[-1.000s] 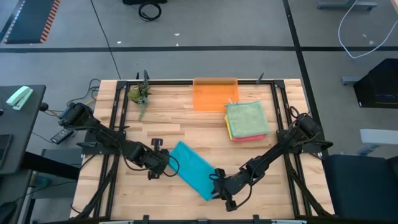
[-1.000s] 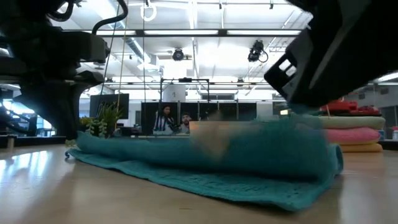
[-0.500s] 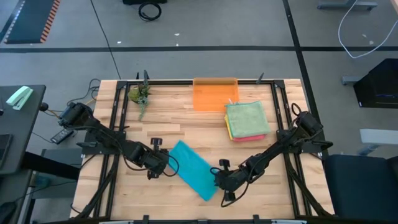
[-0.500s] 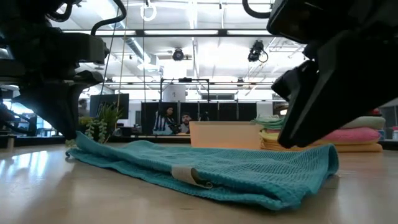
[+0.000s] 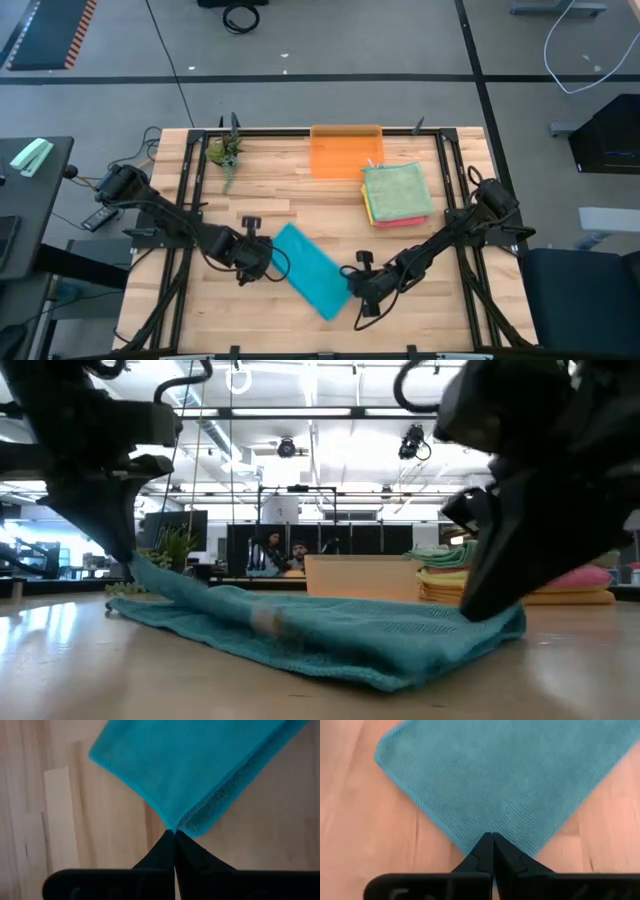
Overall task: Fold microfiber towels
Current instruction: Fold the blue microfiber cloth
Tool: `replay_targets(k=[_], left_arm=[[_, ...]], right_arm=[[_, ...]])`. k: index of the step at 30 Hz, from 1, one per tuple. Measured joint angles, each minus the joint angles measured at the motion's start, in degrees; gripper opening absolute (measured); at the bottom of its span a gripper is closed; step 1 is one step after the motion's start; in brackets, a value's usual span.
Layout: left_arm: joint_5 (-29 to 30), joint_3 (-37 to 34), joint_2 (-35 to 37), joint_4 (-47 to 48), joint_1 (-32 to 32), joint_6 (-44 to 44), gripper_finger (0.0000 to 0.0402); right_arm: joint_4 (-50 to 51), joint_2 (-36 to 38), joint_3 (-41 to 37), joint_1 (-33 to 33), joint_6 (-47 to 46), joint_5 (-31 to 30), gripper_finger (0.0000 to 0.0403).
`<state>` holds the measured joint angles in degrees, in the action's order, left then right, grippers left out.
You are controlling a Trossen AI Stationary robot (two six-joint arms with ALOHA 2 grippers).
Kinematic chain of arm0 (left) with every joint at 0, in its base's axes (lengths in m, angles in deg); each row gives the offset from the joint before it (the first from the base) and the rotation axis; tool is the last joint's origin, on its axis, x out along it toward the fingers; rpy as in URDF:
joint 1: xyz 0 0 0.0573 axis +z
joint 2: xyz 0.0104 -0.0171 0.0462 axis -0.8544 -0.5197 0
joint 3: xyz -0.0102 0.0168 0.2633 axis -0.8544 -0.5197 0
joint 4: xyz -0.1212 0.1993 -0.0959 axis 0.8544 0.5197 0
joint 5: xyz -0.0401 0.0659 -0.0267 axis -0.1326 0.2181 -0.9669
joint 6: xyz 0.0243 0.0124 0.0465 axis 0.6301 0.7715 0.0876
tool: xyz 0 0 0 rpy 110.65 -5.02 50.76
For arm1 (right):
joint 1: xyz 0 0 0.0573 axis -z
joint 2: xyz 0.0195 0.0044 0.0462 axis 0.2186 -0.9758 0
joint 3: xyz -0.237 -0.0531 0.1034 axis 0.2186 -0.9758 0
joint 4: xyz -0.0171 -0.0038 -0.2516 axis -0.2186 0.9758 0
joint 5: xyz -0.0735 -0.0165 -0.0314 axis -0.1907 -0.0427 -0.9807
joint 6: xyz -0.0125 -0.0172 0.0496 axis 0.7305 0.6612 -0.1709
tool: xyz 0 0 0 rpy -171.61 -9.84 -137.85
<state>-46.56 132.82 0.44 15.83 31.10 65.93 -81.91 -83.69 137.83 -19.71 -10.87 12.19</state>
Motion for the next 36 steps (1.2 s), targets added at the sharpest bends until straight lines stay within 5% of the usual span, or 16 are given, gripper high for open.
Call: replay_targets(k=[15, 19, 23, 29, 36], left_arm=[[-0.3, 0.6, -0.1, 2.6, 2.0, -6.2, 0.0110], [-0.1, 1.8, 1.1, -7.0, 0.2, -2.8, 0.0125], [-1.1, -0.2, 0.8, -14.1, -0.1, -2.3, 0.0103], [-1.6, -4.8, -0.1, -15.2, 0.9, -7.8, 0.0013], [-2.8, -10.6, -0.2, -21.7, 1.1, -13.3, 0.0018]], right_arm=[[-10.2, 0.0, -4.8, -0.1, -4.1, -0.7, 0.0006], [-10.3, 0.8, -3.9, -0.1, -2.1, -1.3, 0.0005], [-9.7, 2.1, -3.8, -0.1, -1.6, -2.5, 0.0005], [-7.4, 2.2, -4.0, -0.5, -2.8, -3.4, 0.0005], [-9.8, 1.2, -7.6, -0.6, -6.5, -3.9, 0.0005]])
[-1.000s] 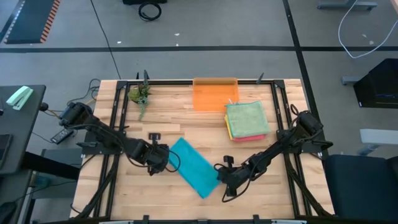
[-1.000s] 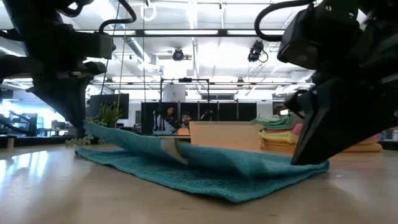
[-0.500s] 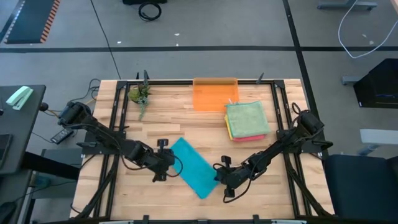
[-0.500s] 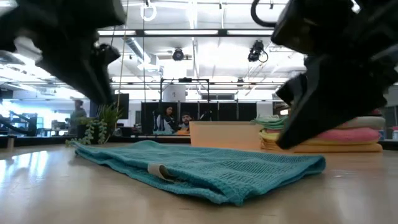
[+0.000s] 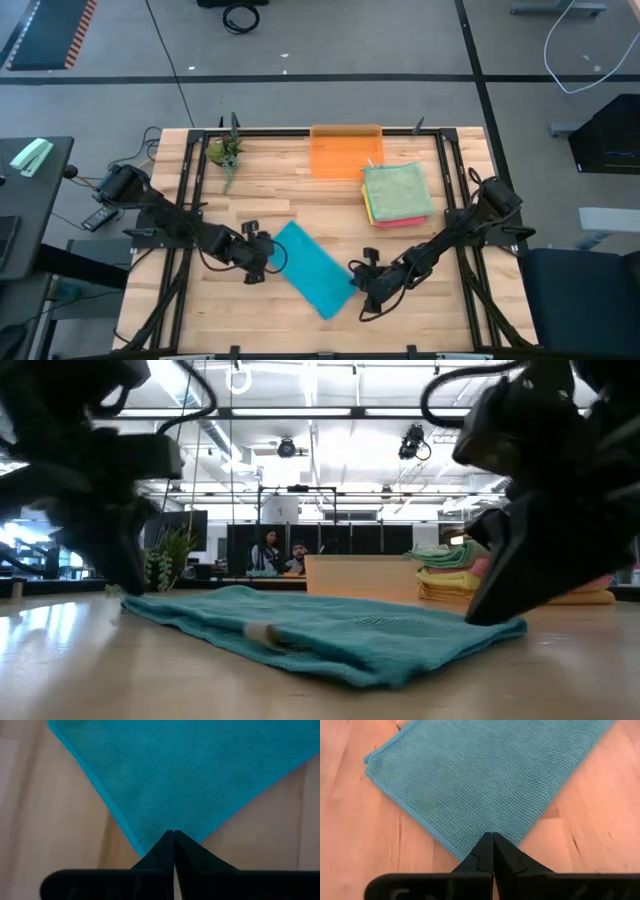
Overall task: Fold microfiber towels
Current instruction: Fold the blue microfiber cloth
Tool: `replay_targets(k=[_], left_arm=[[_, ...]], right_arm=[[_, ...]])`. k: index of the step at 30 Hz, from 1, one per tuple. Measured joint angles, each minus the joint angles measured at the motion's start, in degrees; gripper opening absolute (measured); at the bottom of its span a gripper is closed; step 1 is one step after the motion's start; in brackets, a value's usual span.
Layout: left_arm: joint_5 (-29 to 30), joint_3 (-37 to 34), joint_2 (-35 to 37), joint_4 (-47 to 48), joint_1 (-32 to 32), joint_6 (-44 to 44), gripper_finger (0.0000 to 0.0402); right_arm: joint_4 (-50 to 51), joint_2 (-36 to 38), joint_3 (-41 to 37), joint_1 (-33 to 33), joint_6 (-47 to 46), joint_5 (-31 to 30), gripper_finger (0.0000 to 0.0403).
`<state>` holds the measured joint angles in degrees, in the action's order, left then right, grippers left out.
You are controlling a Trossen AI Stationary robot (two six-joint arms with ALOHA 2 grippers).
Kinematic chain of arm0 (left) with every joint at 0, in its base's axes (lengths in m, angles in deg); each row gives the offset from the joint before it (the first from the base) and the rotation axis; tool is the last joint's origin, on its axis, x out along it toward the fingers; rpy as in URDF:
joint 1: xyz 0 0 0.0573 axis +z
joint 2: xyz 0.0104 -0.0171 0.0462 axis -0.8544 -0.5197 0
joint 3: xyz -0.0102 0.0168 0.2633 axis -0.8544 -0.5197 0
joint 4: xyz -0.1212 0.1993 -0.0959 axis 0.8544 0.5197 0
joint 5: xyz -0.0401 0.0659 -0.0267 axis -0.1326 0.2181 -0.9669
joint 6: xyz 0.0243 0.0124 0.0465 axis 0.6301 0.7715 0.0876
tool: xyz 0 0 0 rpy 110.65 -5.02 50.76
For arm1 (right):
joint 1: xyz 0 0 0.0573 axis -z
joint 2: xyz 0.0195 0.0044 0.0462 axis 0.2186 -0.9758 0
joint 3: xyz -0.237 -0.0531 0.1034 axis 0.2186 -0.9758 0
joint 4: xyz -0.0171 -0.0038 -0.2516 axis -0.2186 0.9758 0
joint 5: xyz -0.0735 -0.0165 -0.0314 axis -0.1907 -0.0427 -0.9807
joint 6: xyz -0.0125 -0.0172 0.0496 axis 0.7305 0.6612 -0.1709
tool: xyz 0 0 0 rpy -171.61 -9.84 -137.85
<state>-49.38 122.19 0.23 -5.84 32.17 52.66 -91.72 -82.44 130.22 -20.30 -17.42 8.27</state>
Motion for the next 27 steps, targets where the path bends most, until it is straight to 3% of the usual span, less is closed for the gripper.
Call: replay_targets(k=[7, 12, 16, 20, 27], left_arm=[[0.1, -3.9, -0.4, -8.4, -0.8, -5.1, 0.0015], [-0.3, -3.9, -1.1, -11.9, -2.8, -8.6, 0.0009], [-0.3, -3.9, -3.2, -17.8, -4.3, -13.3, 0.0009], [-0.2, -3.8, -6.8, -25.6, -6.1, -16.1, 0.0021], [0.7, -0.3, -14.3, -32.2, -8.8, -18.1, 0.0006]], right_arm=[[3.6, 1.8, -0.5, 0.3, 4.0, -0.3, 0.0005], [12.3, 8.5, 1.2, 1.3, 3.2, -4.0, 0.0005], [4.7, 11.0, 1.6, 0.0, 3.3, -4.8, 0.0005], [-6.6, 7.3, 1.8, -2.4, 4.5, -4.7, 0.0005], [-7.6, -0.6, 4.1, -5.2, -3.2, -5.4, 0.0005]])
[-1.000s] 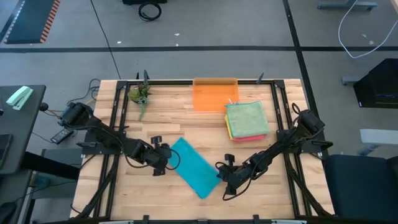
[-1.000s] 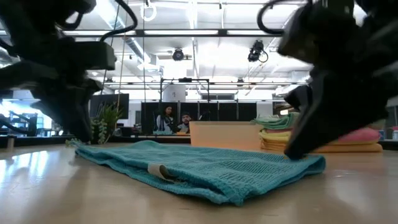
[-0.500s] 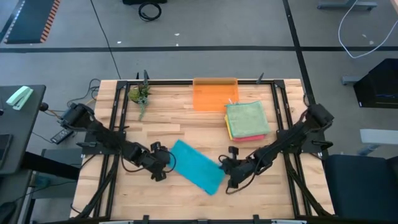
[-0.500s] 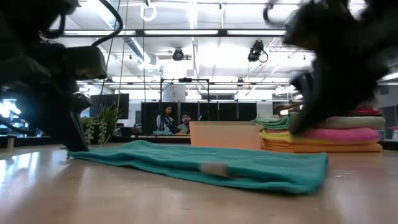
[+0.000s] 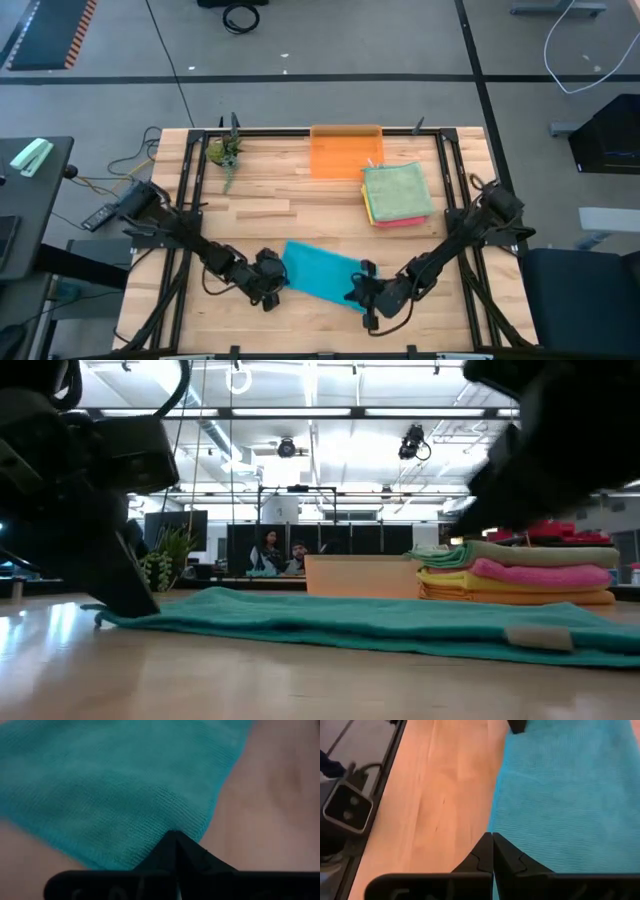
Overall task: Fold microfiber towels
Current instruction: Fold the blue microfiber cloth
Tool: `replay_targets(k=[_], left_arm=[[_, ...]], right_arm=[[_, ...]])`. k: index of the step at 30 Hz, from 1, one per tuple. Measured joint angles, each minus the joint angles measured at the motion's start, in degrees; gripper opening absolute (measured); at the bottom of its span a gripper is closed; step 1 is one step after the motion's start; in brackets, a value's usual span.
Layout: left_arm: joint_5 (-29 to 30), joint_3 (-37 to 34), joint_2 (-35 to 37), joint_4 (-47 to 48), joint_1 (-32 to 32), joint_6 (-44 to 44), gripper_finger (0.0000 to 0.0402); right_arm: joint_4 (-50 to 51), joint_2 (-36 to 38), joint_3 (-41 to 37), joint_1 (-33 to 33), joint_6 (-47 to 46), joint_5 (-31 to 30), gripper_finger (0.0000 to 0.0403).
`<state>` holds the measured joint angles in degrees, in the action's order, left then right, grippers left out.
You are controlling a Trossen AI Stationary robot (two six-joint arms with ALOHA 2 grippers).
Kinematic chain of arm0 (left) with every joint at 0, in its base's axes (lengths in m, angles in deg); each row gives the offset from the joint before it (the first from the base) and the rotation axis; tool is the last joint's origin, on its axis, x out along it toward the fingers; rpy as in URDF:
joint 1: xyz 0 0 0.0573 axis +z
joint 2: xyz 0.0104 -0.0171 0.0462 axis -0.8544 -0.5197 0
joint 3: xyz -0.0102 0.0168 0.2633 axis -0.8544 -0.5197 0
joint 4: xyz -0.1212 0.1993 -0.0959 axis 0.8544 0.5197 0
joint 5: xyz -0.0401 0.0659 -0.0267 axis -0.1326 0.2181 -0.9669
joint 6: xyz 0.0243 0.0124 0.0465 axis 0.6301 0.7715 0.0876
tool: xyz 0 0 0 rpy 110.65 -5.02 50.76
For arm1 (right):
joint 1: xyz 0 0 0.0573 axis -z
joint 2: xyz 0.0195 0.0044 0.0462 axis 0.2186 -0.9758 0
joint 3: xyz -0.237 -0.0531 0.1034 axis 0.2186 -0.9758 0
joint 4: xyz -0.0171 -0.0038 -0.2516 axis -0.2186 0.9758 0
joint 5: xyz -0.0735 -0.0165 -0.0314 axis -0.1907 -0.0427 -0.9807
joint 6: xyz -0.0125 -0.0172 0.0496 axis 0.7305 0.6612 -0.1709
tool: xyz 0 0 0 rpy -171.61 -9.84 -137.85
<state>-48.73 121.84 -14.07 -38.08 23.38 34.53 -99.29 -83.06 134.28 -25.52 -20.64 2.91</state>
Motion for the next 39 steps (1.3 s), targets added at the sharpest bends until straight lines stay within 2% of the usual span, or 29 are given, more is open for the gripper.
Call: replay_targets(k=[4, 5, 7, 9, 15, 17, 20, 23, 26, 32, 36, 39], left_arm=[[-1.5, 5.5, -4.0, 0.1, -0.7, 2.3, 0.0017], [-3.6, 7.3, -4.5, 0.3, -0.7, 4.4, 0.0021], [-7.6, 10.4, -4.8, 2.9, -0.7, 9.9, 0.0026], [-8.9, 14.9, -4.3, 5.8, -0.6, 15.5, 0.0025], [-6.0, 27.5, -2.5, 20.9, 0.8, 32.4, 0.0006], [-4.7, 29.5, -2.8, 22.6, 2.3, 36.0, 0.0007], [-5.3, 28.3, -3.0, 23.2, 5.6, 37.8, 0.0011], [-8.6, 24.8, -3.2, 21.4, 9.7, 37.8, 0.0006], [-11.7, 21.4, -3.2, 17.5, 13.1, 37.9, 0.0007], [-20.4, 14.6, -4.6, 7.1, 16.6, 37.7, 0.0005], [-21.1, 12.2, -6.4, 4.1, 16.6, 35.8, 0.0010], [-20.9, 11.2, -6.9, 3.4, 15.7, 33.3, 0.0007]], right_arm=[[0.3, -2.0, -0.1, -1.8, -2.8, 0.1, 0.0005], [1.7, -2.0, 0.0, -2.3, -3.3, 0.5, 0.0005], [5.8, -2.0, 0.0, -3.3, -4.8, 1.7, 0.0005], [12.5, -1.3, -0.1, -4.6, -7.0, 2.0, 0.0005], [25.4, 1.2, 0.1, -7.5, -10.7, 4.1, 0.0005], [29.7, 2.9, -0.1, -8.0, -10.4, 3.9, 0.0005], [33.4, 6.7, -0.6, -8.0, -8.6, 2.0, 0.0005], [33.0, 11.7, -0.2, -8.2, -9.4, -1.2, 0.0005], [34.5, 13.3, -0.5, -9.0, -11.9, -2.1, 0.0005], [32.4, 10.1, -2.7, -9.8, -20.0, -1.4, 0.0005], [30.2, 8.1, -4.6, -9.2, -24.6, -1.7, 0.0005], [29.9, 6.6, -5.2, -6.9, -24.5, -2.2, 0.0005]])
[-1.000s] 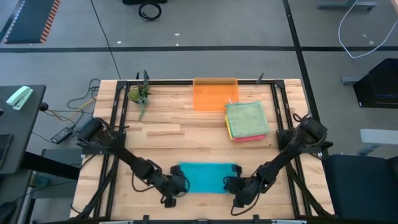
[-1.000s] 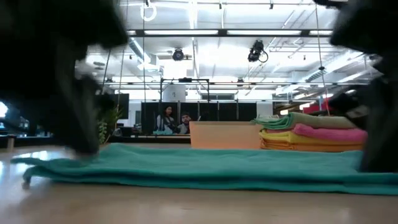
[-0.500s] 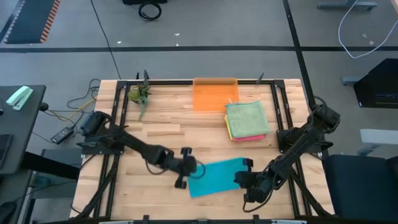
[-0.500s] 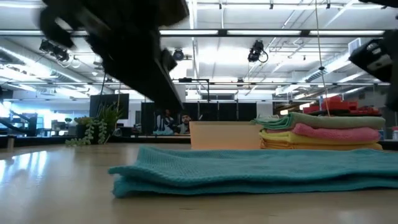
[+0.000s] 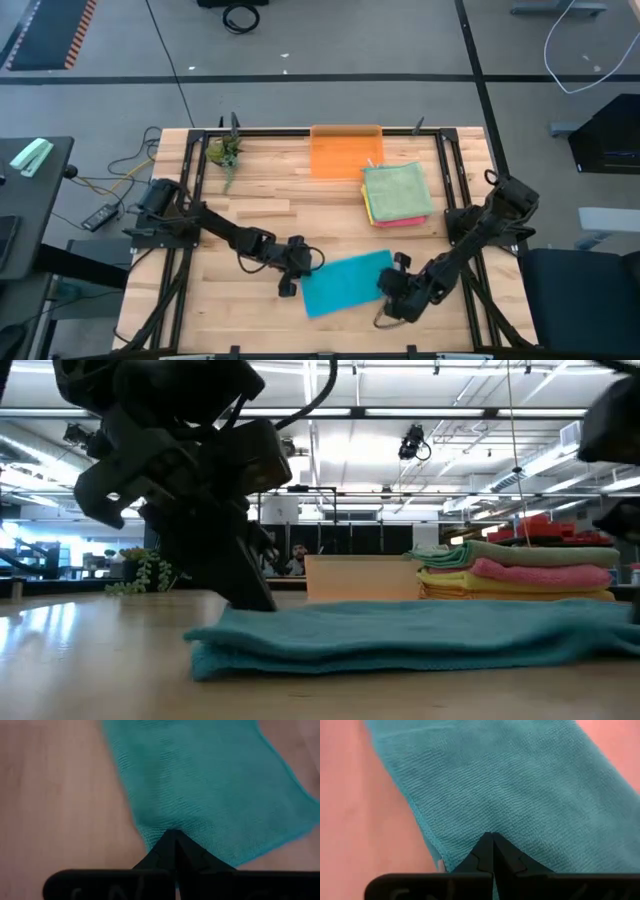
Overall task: Fold microfiber towels
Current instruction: Fold the blue microfiber cloth
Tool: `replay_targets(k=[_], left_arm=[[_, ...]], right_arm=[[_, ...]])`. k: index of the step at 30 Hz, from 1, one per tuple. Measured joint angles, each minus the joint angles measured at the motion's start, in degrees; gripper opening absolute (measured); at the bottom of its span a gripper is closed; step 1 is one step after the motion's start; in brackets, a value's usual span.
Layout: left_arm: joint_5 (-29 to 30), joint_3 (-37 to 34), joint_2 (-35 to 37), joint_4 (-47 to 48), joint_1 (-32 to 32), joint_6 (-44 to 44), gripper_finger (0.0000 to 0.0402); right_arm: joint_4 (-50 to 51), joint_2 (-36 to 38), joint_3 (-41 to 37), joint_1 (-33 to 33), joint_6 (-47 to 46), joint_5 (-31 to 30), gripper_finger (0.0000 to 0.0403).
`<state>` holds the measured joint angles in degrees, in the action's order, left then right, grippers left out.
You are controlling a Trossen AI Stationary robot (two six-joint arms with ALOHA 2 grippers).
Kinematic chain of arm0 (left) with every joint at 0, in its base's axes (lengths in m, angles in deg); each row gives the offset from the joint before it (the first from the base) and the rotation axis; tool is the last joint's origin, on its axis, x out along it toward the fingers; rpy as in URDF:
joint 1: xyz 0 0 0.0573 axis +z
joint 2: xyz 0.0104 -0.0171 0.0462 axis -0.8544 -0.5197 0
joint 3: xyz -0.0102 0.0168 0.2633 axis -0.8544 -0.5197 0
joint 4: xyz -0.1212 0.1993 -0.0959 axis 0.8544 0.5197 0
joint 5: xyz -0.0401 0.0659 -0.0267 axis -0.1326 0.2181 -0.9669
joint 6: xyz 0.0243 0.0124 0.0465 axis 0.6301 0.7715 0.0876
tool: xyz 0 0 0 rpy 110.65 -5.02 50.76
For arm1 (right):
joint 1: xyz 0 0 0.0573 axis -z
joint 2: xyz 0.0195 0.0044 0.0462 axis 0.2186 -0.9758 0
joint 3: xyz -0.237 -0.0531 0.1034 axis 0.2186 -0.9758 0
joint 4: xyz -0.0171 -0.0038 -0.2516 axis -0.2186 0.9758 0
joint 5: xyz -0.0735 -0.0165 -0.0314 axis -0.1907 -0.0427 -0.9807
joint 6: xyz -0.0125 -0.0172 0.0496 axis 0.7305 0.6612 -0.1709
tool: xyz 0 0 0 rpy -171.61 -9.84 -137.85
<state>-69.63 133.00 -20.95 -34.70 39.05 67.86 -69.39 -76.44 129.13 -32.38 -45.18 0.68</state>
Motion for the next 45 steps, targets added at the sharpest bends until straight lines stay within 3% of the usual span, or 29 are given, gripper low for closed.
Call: replay_targets(k=[7, 12, 16, 20, 27, 32, 39, 45], left_arm=[[0.6, -0.3, 1.0, 3.0, -4.7, -10.8, 0.0011], [3.1, -0.3, 1.2, 7.0, -9.1, -22.4, 0.0005], [2.2, -0.5, 0.8, 2.0, -13.1, -26.3, 0.0018], [5.1, 1.8, 0.6, 2.0, -15.8, -27.5, 0.0015], [16.2, 8.5, 2.7, 7.8, -17.0, -18.2, 0.0015], [22.8, 11.9, 3.1, 15.3, -14.2, -8.6, 0.0010], [20.3, 10.2, 2.3, 17.1, -5.4, -1.5, 0.0016], [14.8, 6.1, 2.3, 16.9, 0.1, -0.6, 0.0006]], right_arm=[[-4.3, -1.1, -0.4, 11.9, 16.5, -0.2, 0.0005], [-9.8, -1.0, -0.3, 23.5, 33.4, 5.7, 0.0005], [-13.3, -1.4, 1.2, 31.8, 43.6, 10.6, 0.0005], [-12.4, -1.4, 5.3, 35.7, 49.8, 11.2, 0.0005], [0.2, -1.0, 14.6, 32.2, 50.7, 16.4, 0.0005], [-6.8, -1.1, 14.2, 22.3, 42.5, 16.2, 0.0005], [-27.6, -6.9, 10.6, 10.3, 33.9, 5.4, 0.0005], [-29.7, -16.9, 15.0, 9.1, 31.6, 4.6, 0.0005]])
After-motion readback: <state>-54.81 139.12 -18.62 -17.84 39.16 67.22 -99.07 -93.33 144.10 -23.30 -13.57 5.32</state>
